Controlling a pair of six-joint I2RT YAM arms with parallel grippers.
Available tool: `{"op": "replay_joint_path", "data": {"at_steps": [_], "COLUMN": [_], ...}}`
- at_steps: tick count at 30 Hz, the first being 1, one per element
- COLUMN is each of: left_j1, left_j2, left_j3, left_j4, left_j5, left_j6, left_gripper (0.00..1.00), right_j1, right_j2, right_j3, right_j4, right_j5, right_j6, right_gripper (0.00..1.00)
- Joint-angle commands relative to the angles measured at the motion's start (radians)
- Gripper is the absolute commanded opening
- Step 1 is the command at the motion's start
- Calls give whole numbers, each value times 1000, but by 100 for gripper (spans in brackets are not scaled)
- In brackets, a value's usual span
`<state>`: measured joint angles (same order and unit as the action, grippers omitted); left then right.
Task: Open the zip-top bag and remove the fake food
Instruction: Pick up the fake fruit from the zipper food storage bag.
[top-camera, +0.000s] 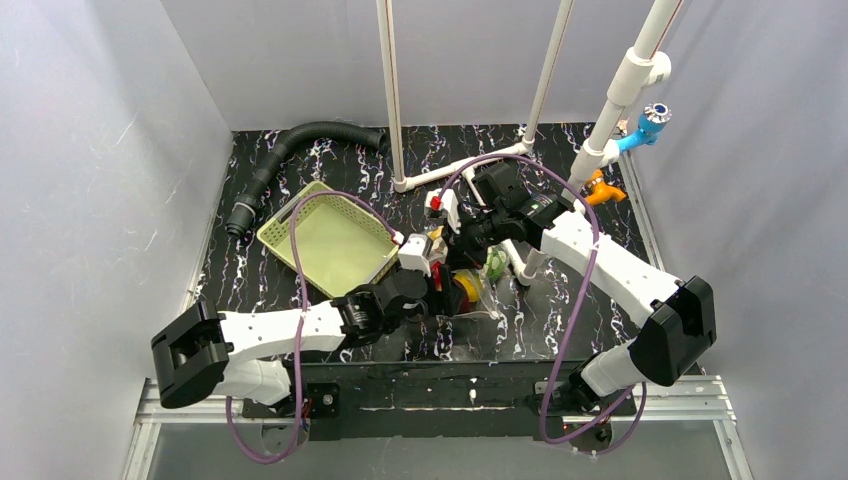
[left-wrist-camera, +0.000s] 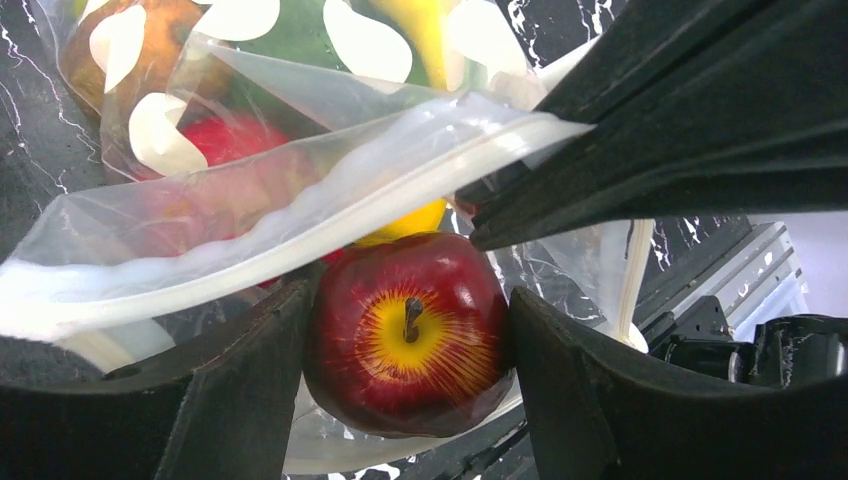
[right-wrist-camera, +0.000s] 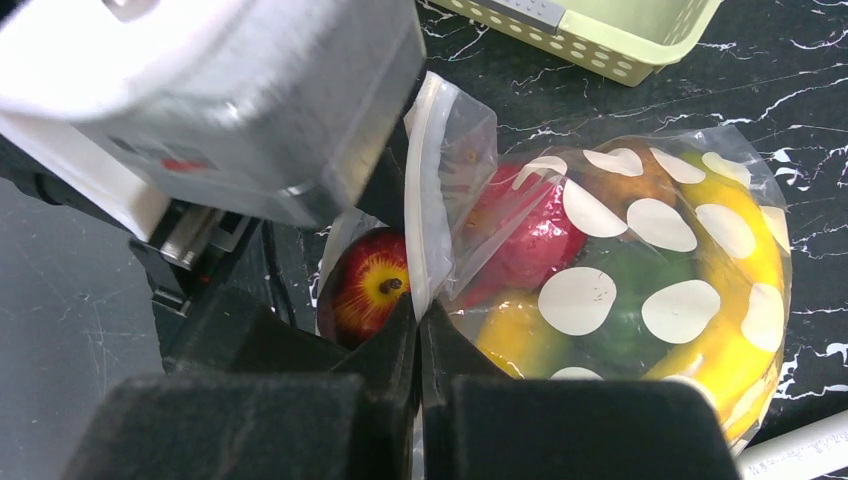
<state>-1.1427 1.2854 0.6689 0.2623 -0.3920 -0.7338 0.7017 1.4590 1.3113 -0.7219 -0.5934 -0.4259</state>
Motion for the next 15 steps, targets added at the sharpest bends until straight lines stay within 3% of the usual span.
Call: {"op": "replay_joint_path", "data": {"at_steps": [1,15], "left_j1": [-3,-3], "left_j2": [-71,-133], "left_j3": [-22,-54], "left_j4": [-8,-19], "left_j5": [-5,18], "left_j6": [-19,-37], "left_gripper": [0,0], "right_j1": [5,5], "right_j2": [-15,-20], "right_j3": [-7,-14], "right_j4": [29,31], "right_j5": [-1,8], "right_j6": [-16,-20], "right_gripper": [1,1]}}
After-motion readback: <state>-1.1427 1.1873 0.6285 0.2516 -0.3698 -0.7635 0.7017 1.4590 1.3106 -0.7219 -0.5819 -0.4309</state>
